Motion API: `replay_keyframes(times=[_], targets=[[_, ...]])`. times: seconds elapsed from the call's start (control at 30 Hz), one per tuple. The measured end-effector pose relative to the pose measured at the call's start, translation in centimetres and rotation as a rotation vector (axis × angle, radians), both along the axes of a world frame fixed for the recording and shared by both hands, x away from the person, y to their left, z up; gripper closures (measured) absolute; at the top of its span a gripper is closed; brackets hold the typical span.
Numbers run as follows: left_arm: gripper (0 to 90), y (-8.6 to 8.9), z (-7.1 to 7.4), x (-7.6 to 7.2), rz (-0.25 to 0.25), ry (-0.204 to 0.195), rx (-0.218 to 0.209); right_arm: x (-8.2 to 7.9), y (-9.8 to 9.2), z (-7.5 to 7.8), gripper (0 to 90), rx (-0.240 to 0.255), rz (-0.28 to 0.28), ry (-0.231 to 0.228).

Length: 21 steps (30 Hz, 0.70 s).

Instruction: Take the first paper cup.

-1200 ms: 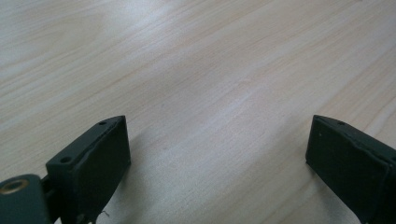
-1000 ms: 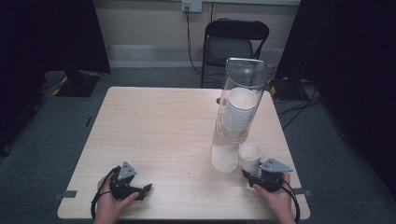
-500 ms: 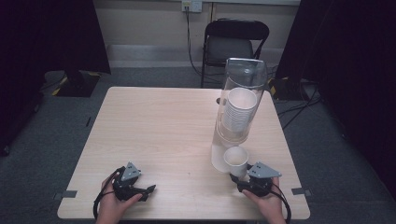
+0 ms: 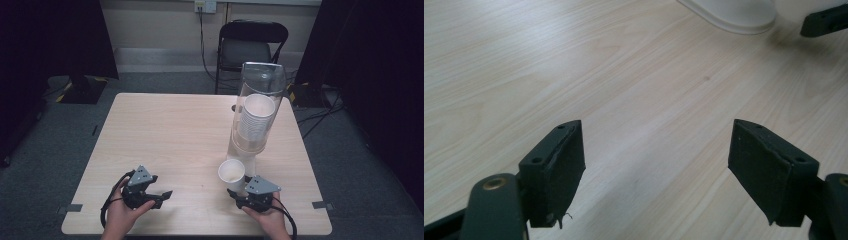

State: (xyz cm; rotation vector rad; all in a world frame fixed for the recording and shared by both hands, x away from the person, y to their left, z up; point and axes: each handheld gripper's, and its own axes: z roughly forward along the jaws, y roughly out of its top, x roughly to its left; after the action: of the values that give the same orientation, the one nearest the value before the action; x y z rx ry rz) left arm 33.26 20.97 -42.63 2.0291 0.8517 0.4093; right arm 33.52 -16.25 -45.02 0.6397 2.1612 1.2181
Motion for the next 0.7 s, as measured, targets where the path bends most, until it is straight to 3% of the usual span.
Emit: replay_keyframes(times=[0.07,0.17,0.23,0.27,0.4,0.43,0.57,0.7], targets=[[22.3,-0.6,0.2,0.2,-0.013,0.006,0.000,0.1,0.6,0.0,35.9,-0.001,0.009,-0.001],[22.3,-1.4,0.4,0.4,-0.029,0.026,-0.047,0.2,1.4,0.0,35.9,-0.002,0.034,0.004],[22.7,-1.8,0.9,0.6,-0.040,0.042,-0.057,0.2,1.5,0.0,35.9,-0.005,0.038,0.001],[28.1,-1.9,1.0,0.7,-0.055,0.047,-0.065,0.2,1.8,0.1,35.8,0.003,0.046,0.001],[29.5,-2.7,2.4,1.0,-0.073,0.054,-0.071,0.1,2.7,0.2,35.8,-0.008,0.078,0.000],[31.4,-3.0,3.2,1.2,-0.080,0.048,-0.100,0.1,3.2,0.2,35.9,-0.018,0.091,-0.003],[31.3,-3.7,4.6,1.5,-0.082,0.042,-0.104,0.2,3.9,0.1,35.8,-0.032,0.107,-0.010],[39.0,-4.4,5.5,1.9,-0.100,0.060,-0.127,0.1,5.1,0.1,35.8,-0.055,0.134,-0.029]])
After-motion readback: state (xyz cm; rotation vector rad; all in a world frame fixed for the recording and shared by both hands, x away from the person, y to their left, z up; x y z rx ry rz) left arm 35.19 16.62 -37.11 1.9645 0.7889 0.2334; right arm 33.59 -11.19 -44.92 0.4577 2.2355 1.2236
